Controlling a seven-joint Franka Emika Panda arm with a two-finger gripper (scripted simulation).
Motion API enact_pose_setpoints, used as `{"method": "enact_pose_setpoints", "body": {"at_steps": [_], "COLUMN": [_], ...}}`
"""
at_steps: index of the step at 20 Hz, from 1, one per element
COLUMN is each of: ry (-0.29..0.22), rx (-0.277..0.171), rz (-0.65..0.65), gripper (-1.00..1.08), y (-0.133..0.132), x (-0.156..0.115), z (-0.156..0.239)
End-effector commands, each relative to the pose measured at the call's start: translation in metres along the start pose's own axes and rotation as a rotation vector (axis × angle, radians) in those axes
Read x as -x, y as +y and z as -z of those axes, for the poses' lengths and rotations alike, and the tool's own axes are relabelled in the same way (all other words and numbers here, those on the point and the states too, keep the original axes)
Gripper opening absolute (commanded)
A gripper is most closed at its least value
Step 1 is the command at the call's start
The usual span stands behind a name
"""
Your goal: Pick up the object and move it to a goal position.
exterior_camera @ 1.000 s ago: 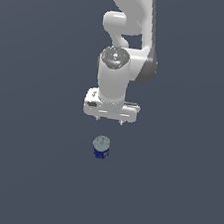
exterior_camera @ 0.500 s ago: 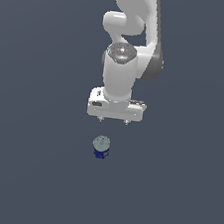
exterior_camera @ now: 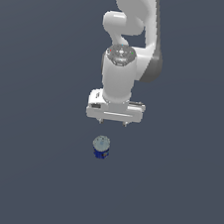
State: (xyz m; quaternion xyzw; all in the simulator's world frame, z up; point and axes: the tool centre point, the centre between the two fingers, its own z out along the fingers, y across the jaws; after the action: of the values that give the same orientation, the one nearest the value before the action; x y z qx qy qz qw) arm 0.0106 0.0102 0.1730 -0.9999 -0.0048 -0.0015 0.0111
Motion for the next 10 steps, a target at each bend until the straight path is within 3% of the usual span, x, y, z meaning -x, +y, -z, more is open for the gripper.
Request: {"method": "enact_pose_setpoints", "body": {"at_steps": [1,10], "ry": [-0.001,-0.003], "rx": [0.002,0.013], "rz": [0.021,0.17], "gripper": [1.0,1.0], "y": [0.002,0.017], "x": [-0.004,-0.032], "z": [-0.003,-0.022]}}
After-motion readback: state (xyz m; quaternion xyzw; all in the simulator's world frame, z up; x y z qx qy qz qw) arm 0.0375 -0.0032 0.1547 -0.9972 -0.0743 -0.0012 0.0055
